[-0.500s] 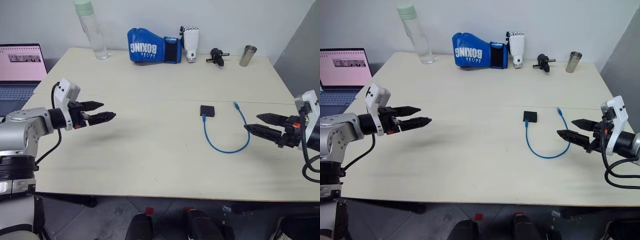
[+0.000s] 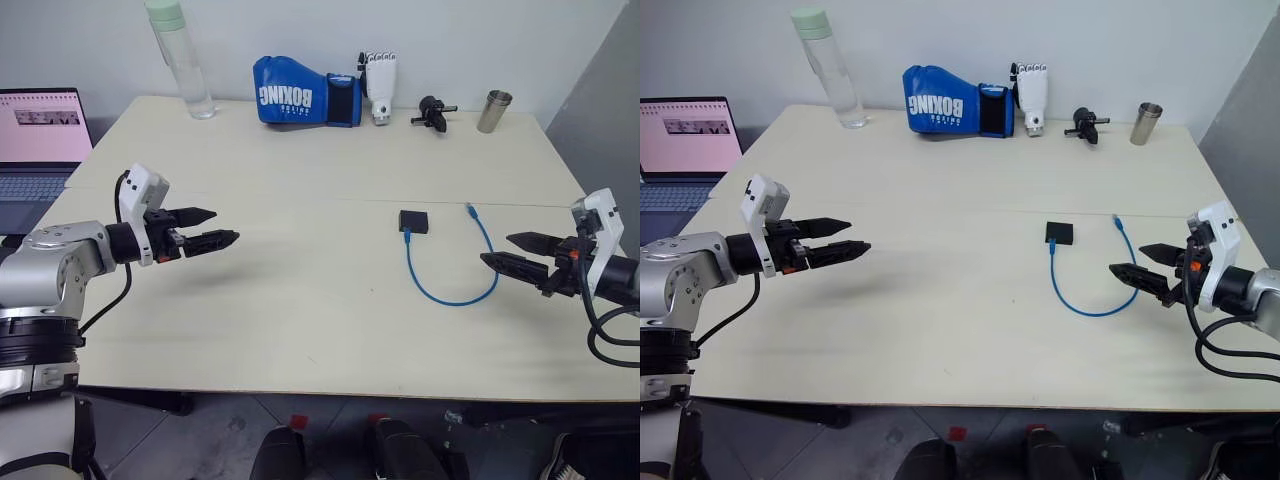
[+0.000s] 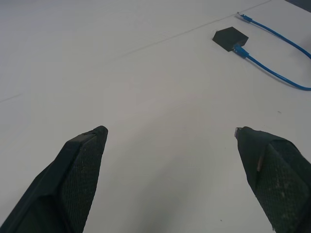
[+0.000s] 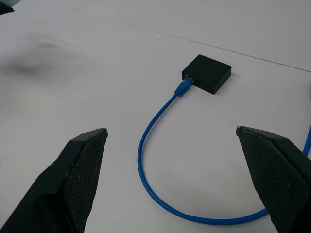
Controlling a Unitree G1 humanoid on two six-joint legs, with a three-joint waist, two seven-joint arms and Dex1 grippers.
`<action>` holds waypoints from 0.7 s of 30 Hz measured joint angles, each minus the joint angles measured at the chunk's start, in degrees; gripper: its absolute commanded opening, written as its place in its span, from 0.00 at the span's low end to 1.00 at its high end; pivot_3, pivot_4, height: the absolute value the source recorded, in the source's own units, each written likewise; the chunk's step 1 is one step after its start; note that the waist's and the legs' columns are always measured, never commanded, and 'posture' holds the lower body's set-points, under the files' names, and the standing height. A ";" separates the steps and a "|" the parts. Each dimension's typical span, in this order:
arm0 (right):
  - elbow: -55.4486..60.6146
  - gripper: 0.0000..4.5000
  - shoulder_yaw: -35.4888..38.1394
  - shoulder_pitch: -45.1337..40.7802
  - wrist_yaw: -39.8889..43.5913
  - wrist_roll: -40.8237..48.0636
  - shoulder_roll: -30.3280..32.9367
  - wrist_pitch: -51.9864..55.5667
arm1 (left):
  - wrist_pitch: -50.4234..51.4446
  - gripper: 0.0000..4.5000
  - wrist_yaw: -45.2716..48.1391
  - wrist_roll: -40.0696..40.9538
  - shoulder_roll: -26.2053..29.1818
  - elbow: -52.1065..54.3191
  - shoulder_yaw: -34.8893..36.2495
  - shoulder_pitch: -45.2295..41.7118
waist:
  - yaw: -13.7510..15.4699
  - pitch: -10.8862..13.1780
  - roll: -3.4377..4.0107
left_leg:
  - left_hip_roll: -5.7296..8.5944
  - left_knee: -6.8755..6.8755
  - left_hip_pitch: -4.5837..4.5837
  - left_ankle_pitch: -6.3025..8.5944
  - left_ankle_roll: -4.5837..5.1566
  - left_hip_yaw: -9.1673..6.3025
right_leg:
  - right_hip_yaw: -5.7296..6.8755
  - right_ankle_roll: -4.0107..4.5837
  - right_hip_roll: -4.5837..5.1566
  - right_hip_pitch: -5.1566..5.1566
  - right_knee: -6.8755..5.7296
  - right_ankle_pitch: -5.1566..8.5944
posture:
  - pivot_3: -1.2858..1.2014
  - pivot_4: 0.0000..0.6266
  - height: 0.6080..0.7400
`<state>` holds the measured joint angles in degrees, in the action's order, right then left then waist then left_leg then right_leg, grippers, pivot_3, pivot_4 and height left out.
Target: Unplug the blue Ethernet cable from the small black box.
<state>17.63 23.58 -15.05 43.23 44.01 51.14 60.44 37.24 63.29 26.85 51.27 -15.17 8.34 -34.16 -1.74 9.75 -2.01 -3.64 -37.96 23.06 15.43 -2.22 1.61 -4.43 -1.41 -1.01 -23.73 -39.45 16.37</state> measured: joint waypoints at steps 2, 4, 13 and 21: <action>0.67 1.00 0.00 0.74 -0.97 -0.01 -0.24 -0.04 | -0.23 1.00 0.03 -0.06 -0.15 0.00 -0.08 -0.17 | 0.00 0.00 0.00 | 0.00 0.00 0.00 0.00 0.00 -0.02 | 0.02 0.00 0.00 0.02 0.00 0.00 | 0.52 0.24 1.00; 2.84 1.00 -0.25 1.99 -2.21 0.07 -1.64 -0.07 | -1.67 1.00 0.73 -0.75 -0.31 0.52 -1.26 0.07 | 0.03 0.00 0.00 | -0.01 0.00 0.00 0.00 0.00 -0.05 | 0.05 0.00 0.00 0.02 -0.01 0.00 | 0.52 0.24 1.00; 10.22 1.00 -8.58 0.42 -17.58 -2.62 -14.78 1.15 | -5.24 1.00 3.75 -0.91 -2.84 6.76 -4.26 0.46 | -0.05 0.00 0.02 | 0.00 -0.03 -0.01 -0.01 -0.01 -0.11 | 0.11 0.02 0.00 0.04 -0.10 0.01 | 0.52 0.24 1.00; 2.80 1.00 -23.72 -7.78 -34.80 -17.28 -31.67 -4.02 | -7.17 1.00 -0.38 -2.09 -9.07 17.29 -8.09 2.58 | -0.02 -0.02 0.00 | -0.02 -0.09 0.01 -0.01 -0.02 -0.11 | 0.13 0.03 0.01 0.03 -0.14 0.01 | 0.52 0.24 1.00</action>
<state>20.43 -0.14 -22.83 8.42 26.73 19.47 56.42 30.08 62.91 24.76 42.21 2.12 0.26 -31.59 -1.76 9.74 -2.01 -3.65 -38.06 23.07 15.41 -2.24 1.50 -4.30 -1.38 -0.99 -23.70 -39.59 16.38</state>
